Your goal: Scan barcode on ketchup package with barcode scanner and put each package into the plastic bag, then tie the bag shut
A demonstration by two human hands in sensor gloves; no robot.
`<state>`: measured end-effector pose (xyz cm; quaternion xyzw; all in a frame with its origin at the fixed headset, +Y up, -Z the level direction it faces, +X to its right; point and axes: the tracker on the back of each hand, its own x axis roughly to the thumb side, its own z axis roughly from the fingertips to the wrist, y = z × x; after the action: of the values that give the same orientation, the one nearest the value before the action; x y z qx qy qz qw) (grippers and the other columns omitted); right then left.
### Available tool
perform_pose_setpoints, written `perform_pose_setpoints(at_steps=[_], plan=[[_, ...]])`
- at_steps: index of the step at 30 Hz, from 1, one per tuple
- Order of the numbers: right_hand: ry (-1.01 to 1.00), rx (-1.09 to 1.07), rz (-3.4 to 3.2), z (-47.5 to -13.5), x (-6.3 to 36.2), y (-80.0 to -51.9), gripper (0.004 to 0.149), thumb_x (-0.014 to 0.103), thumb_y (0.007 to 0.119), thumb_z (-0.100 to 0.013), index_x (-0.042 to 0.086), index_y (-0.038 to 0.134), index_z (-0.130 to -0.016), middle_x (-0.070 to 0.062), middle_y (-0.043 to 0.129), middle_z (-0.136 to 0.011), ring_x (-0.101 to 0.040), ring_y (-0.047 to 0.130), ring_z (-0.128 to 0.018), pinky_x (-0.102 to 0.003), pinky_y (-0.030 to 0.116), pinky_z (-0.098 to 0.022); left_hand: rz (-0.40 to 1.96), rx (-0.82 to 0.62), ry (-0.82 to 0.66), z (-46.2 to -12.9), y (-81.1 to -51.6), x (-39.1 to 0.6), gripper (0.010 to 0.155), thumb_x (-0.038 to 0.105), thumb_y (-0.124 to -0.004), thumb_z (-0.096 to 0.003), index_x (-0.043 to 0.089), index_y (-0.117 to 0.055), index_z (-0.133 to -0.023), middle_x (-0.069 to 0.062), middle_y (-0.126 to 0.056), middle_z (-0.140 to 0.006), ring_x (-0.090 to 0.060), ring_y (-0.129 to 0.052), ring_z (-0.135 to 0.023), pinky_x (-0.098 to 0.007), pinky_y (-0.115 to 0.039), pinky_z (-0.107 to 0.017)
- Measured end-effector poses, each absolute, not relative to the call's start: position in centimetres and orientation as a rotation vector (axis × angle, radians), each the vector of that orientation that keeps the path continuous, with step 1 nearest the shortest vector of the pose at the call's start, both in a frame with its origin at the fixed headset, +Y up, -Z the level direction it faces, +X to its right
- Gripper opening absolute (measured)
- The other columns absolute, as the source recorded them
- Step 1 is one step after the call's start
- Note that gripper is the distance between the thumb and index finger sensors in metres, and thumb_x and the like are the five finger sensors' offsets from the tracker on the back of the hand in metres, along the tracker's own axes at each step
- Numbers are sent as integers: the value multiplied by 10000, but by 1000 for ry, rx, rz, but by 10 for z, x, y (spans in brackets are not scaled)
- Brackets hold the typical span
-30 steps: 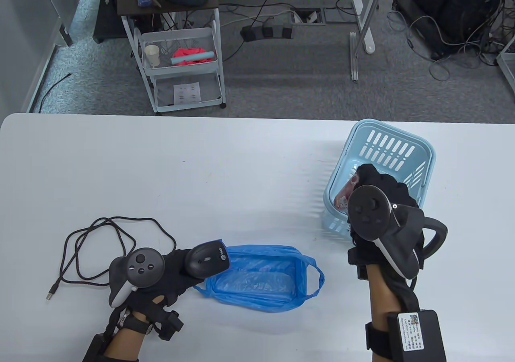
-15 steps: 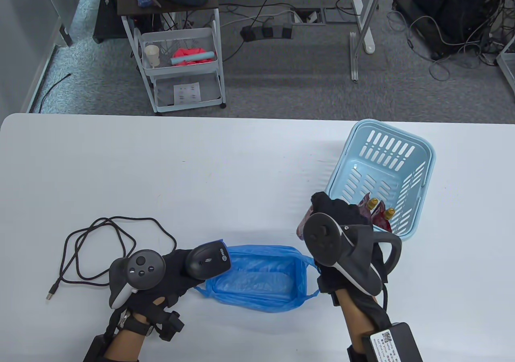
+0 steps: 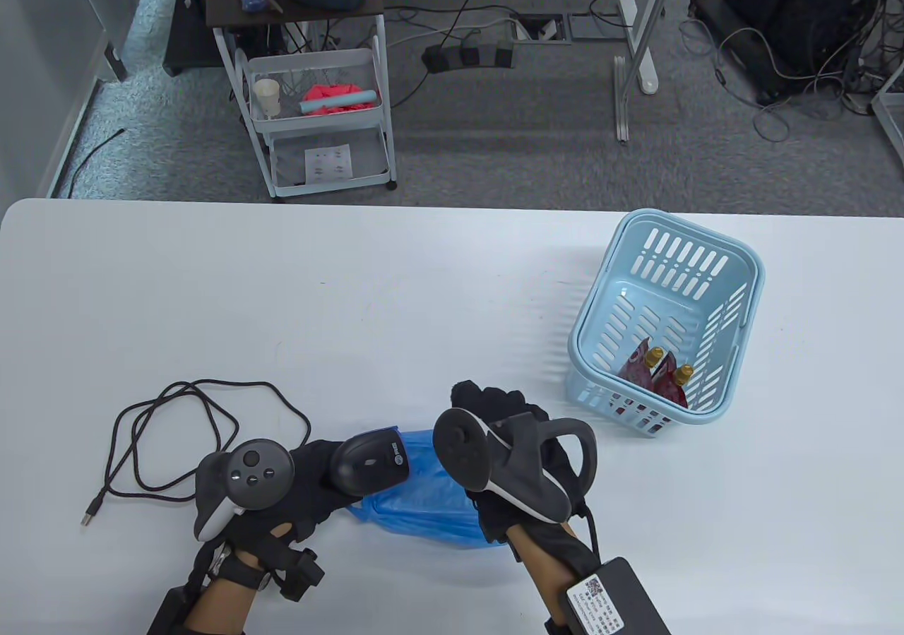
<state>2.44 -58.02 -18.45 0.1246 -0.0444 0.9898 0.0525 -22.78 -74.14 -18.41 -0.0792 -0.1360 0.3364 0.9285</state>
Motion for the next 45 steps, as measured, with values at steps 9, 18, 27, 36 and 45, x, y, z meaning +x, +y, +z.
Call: perform_pose_setpoints(at_steps=[9,18,27,36,45], plan=[[-107,441,3006,-184,4,-592,459,270,816,-499,44,776,-897,-167,931,-717,-337,940,-536,-372,805,-318,684,-172,-308,-183,-740,-224,481,494,-893,-416,320,-843,-862,44,-885,-834,-285,-978,-721,-513,-783,-608],[-95,436,2993,-185,1,-596,459,271,816,-500,44,776,-896,-165,931,-716,-336,940,-536,-372,804,-319,697,-171,-324,-182,-740,-222,479,494,-892,-416,317,-846,-859,47,-886,-831,-280,-979,-723,-503,-786,-606],[-89,434,2996,-184,0,-596,459,273,816,-499,45,777,-896,-165,931,-715,-335,940,-536,-372,804,-319,687,-177,-334,-182,-740,-220,479,493,-891,-417,314,-847,-859,48,-885,-833,-281,-977,-726,-503,-784,-606],[-99,425,2996,-183,2,-596,459,274,816,-500,46,776,-897,-166,931,-715,-334,940,-536,-372,804,-320,679,-175,-344,-181,-739,-218,485,495,-900,-408,326,-845,-859,50,-892,-830,-279,-984,-720,-501,-790,-603],[-130,408,2966,-173,26,-586,459,276,817,-500,51,776,-898,-161,930,-717,-335,937,-542,-374,803,-326,700,-170,-307,-183,-740,-224,491,495,-899,-409,318,-841,-863,44,-892,-829,-283,-984,-718,-505,-788,-603]])
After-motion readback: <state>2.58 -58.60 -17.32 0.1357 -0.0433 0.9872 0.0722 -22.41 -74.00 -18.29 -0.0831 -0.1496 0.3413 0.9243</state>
